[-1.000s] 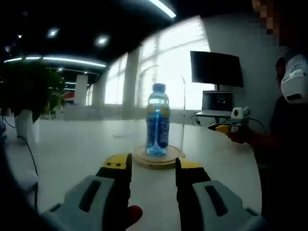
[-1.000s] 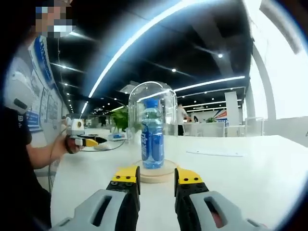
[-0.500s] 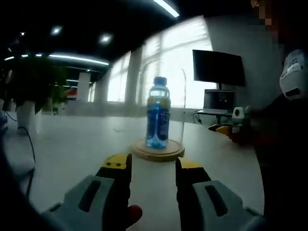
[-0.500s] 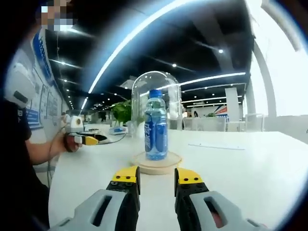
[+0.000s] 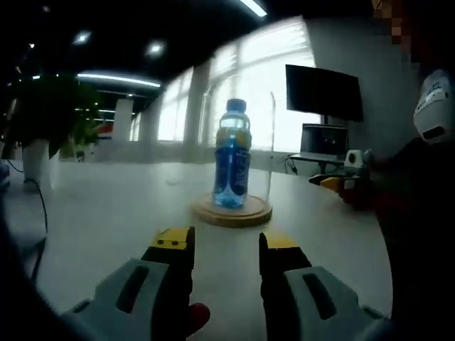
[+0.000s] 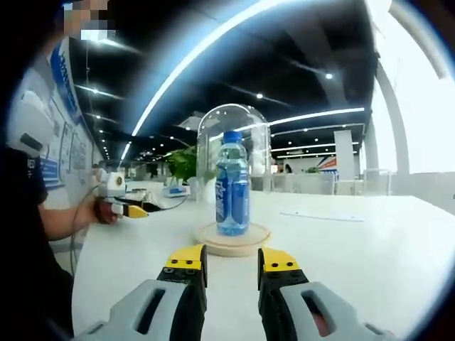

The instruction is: Open the cover put in the Mizone put the cover back on

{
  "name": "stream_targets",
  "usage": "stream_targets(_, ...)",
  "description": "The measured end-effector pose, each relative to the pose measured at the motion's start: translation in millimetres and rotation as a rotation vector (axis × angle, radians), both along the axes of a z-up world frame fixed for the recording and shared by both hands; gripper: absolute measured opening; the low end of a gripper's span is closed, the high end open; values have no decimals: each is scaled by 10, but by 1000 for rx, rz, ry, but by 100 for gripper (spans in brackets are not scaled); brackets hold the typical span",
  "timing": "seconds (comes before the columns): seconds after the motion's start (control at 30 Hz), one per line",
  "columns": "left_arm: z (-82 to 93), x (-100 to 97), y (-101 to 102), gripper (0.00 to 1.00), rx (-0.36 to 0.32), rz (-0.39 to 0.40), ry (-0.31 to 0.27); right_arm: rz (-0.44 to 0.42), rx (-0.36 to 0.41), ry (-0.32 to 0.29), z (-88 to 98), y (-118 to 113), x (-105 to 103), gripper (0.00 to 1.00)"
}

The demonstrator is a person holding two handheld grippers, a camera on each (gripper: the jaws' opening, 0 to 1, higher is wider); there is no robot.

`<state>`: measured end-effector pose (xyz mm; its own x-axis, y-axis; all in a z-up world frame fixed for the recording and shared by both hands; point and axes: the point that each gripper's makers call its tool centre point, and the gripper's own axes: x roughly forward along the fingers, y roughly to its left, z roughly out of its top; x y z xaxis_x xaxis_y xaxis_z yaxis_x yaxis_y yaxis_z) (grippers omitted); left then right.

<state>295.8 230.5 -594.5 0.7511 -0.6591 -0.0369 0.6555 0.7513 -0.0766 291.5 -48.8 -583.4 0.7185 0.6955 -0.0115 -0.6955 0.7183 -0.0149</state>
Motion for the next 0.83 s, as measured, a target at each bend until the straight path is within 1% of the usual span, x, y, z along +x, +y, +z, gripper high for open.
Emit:
stream_targets(0.37,-30,-10,-18,30,11,-11,4,5,-21,9,-52,31,-12,22)
stream_targets(0.63,-47,-17,-29,30,22,-17,4,-14,0,14,-39,0,17,21)
stream_targets(0.83,-48,-19,-24,30,25,-17,2,-15,2,9,-34,3,14,21)
